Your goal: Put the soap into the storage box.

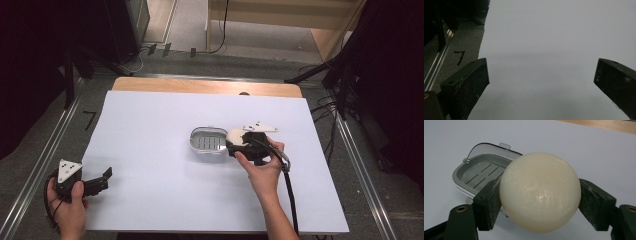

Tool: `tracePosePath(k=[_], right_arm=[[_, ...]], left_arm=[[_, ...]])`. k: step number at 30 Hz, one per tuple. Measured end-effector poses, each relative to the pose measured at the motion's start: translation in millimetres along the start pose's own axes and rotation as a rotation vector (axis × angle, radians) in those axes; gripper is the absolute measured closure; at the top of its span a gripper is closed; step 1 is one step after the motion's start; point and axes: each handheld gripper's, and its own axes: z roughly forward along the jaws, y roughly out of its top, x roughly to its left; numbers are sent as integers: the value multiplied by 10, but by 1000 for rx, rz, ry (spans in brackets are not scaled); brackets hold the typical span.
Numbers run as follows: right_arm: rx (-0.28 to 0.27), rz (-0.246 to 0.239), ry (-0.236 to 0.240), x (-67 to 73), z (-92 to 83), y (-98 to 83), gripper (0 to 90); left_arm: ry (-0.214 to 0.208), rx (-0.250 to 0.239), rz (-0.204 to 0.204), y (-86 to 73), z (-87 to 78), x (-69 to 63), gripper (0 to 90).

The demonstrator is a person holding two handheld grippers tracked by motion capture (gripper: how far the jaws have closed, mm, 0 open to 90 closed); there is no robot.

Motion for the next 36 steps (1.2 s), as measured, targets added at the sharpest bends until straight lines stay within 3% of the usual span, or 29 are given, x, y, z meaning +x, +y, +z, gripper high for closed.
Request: tracePosePath(k=[36], right_arm=[[38, -41, 63, 457, 431, 184, 257]], left_arm=[[-3, 8, 1, 3, 9, 4, 3]])
